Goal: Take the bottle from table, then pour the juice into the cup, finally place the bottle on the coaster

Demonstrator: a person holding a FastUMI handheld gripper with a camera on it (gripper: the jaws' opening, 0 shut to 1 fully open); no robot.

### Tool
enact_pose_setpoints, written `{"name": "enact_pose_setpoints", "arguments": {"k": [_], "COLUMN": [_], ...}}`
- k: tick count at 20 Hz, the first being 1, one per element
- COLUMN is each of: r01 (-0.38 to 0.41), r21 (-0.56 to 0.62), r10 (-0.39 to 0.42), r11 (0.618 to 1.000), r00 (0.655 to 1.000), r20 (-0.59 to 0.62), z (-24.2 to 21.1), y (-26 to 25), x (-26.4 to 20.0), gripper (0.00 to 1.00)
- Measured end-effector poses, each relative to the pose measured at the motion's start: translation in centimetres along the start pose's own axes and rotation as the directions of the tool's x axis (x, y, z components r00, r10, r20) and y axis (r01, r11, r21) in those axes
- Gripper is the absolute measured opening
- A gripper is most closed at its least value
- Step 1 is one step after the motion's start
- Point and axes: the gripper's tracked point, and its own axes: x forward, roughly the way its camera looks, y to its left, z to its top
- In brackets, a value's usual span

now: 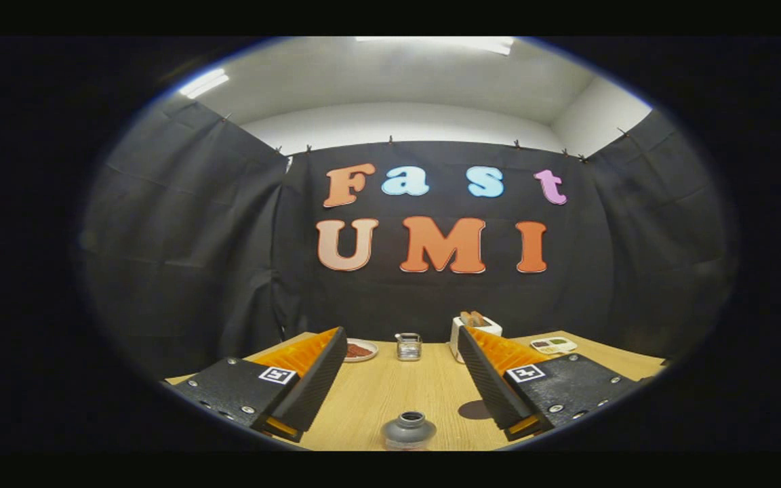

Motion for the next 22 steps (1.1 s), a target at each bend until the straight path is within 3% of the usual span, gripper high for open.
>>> {"name": "enact_pose_setpoints", "arguments": {"k": [10,22], "r01": [0.024,0.052], "r21": [0.012,0.009], "r10": [-0.024,-0.051], "r11": [1.000,0.999], "r00": [1.000,0.993], "r20": [-0.013,-0.104], "z": [-2.0,-12.2], "y": [0.1,-0.5], "x": [-1.0,-3.9], "gripper": [0.97,0.97]}}
